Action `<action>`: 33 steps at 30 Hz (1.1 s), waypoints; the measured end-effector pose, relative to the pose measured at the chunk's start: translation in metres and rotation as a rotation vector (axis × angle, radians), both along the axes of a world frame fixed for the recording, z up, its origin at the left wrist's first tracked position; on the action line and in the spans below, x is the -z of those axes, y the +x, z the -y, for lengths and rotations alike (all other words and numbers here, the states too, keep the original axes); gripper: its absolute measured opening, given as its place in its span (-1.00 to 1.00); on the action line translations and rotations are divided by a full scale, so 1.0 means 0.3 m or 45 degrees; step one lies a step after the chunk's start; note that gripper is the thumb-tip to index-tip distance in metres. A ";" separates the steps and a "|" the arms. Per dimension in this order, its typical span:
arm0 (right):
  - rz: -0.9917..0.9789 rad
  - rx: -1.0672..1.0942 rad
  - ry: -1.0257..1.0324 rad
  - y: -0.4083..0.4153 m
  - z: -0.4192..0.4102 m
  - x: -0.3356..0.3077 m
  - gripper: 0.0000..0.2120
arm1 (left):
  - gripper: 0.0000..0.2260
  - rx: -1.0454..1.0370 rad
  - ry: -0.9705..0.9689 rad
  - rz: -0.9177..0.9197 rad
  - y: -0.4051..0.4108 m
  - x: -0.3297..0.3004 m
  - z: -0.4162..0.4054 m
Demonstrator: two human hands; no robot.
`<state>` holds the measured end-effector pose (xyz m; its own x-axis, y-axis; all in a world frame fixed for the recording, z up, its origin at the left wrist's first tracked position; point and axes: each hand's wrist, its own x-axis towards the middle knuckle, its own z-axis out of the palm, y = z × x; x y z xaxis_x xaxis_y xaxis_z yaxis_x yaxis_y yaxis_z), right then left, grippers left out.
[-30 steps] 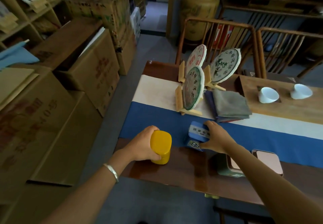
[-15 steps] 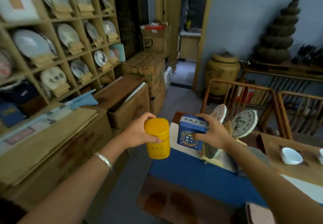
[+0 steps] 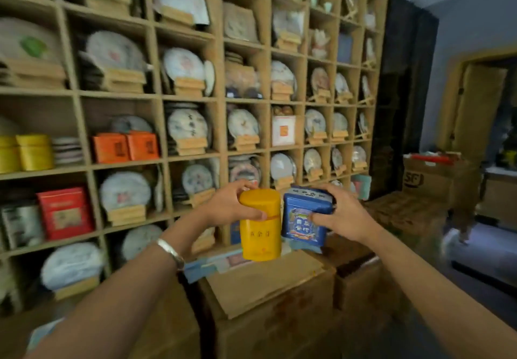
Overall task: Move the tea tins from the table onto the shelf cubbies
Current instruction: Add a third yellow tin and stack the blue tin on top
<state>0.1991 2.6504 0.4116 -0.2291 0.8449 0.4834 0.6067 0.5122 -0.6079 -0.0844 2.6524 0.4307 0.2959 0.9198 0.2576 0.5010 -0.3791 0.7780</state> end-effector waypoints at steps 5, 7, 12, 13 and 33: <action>-0.057 -0.266 0.024 -0.525 -0.142 -0.083 -0.46 | -0.26 -0.320 0.112 -0.053 -0.512 -0.094 0.075; -0.082 -0.352 0.044 -0.734 -0.180 -0.097 -0.46 | -0.27 -0.427 0.128 -0.099 -0.704 -0.118 0.105; -0.119 -0.527 0.048 -1.189 -0.237 -0.121 -0.47 | -0.26 -0.672 0.183 -0.152 -1.103 -0.144 0.147; -0.125 -0.557 0.042 -1.266 -0.250 -0.125 -0.49 | -0.26 -0.713 0.187 -0.162 -1.169 -0.151 0.150; -0.010 -0.800 -0.022 -2.063 -0.905 -0.157 -0.58 | -0.51 -1.002 0.373 -0.157 -1.950 -0.302 -0.453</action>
<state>-0.4198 2.9220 0.4587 -0.6810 0.5576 0.4747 0.1882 0.7597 -0.6224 -0.6692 2.7884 0.5213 -0.3611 0.7702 0.5257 0.7778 -0.0622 0.6254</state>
